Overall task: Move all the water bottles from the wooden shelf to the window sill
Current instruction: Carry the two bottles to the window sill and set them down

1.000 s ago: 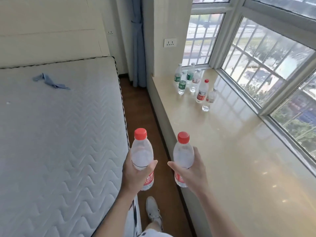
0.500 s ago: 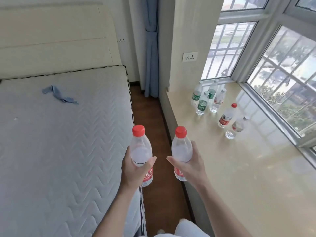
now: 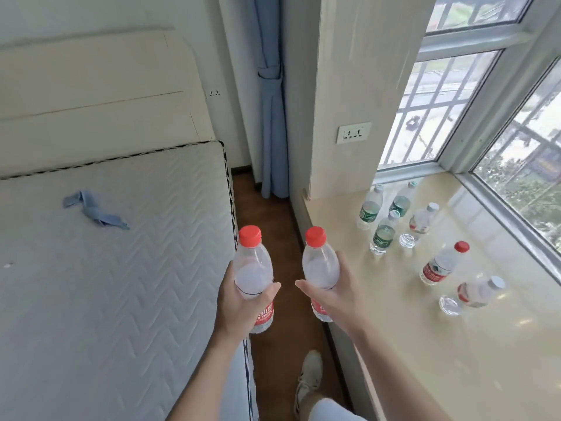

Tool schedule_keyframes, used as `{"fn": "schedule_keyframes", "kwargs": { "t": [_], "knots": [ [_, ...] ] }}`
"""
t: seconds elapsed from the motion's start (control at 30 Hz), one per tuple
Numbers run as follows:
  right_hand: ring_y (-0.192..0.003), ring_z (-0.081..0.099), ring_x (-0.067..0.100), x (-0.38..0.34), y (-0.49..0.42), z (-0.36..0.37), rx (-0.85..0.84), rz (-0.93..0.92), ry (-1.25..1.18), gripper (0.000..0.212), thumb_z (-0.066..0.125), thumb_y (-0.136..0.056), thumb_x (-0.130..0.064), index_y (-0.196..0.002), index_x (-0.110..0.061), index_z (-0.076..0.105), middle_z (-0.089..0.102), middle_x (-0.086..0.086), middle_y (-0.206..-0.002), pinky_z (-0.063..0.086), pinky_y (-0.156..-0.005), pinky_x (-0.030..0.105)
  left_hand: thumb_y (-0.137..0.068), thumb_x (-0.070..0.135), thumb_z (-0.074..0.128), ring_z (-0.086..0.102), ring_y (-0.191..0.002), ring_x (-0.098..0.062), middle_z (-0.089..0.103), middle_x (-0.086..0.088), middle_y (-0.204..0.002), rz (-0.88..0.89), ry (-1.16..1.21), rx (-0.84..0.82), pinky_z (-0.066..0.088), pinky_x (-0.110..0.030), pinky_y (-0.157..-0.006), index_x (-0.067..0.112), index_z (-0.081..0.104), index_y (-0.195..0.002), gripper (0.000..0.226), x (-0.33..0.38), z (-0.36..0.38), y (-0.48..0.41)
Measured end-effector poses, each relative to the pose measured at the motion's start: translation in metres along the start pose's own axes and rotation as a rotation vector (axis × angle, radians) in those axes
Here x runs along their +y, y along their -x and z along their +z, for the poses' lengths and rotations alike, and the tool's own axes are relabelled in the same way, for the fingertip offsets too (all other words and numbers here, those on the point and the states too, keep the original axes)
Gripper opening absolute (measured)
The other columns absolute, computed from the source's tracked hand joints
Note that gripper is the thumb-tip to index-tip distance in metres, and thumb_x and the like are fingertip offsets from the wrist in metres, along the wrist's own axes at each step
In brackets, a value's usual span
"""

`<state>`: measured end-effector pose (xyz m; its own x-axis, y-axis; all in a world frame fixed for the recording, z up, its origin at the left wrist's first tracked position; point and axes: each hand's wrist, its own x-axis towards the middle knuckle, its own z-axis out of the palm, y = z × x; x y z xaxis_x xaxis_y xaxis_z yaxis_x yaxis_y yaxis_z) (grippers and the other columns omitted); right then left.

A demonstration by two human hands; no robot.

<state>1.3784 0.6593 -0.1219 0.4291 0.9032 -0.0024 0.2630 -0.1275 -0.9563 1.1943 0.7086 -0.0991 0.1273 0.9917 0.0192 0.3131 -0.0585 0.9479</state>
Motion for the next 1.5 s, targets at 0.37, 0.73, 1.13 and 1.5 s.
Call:
{"fn": "schedule_keyframes", "kwargs": {
  "t": [0.37, 0.73, 1.13, 1.5],
  "knots": [
    [-0.098, 0.055, -0.011, -0.016, -0.178, -0.049, 0.12, 0.054, 0.037, 0.063, 0.088, -0.07, -0.039, -0.118, -0.043, 0.047, 0.058, -0.025, -0.104, 0.045, -0.069, 0.011, -0.056, 0.06, 0.076, 0.053, -0.113, 0.004, 0.056, 0.032, -0.11, 0.082, 0.008, -0.206, 0.045, -0.013, -0.09, 0.059, 0.04, -0.119, 0.073, 0.037, 0.097, -0.181],
    [-0.067, 0.06, -0.011, 0.011, -0.221, -0.12, 0.448, 0.295, -0.028, 0.052, 0.089, -0.071, -0.022, -0.101, -0.039, 0.049, 0.061, -0.011, -0.09, 0.048, -0.053, 0.009, -0.055, 0.053, 0.08, 0.057, -0.113, -0.007, 0.062, 0.02, -0.113, 0.131, 0.062, -0.629, 0.048, -0.039, -0.101, 0.056, 0.049, -0.114, 0.067, 0.065, 0.224, -0.275],
    [-0.065, 0.062, 0.021, 0.038, -0.178, -0.159, 0.951, 0.493, -0.197, 0.064, 0.093, -0.063, -0.016, -0.114, -0.021, 0.054, 0.069, 0.001, -0.084, 0.05, -0.055, 0.018, -0.064, 0.024, 0.09, 0.061, -0.11, -0.01, 0.066, 0.011, -0.11, 0.125, 0.067, -1.242, 0.052, -0.026, -0.089, 0.031, 0.058, -0.114, 0.06, 0.085, 0.348, -0.28],
    [-0.054, 0.056, 0.023, 0.134, -0.114, -0.136, 1.207, 0.646, -0.299, 0.051, 0.08, -0.077, 0.003, -0.114, -0.02, 0.053, 0.06, 0.018, -0.074, 0.048, -0.05, 0.031, -0.071, -0.001, 0.082, 0.063, -0.076, 0.007, 0.067, 0.026, -0.084, 0.027, 0.002, -1.491, 0.05, -0.011, -0.066, 0.022, 0.056, -0.108, 0.051, 0.028, 0.405, -0.22]
  ]
}}
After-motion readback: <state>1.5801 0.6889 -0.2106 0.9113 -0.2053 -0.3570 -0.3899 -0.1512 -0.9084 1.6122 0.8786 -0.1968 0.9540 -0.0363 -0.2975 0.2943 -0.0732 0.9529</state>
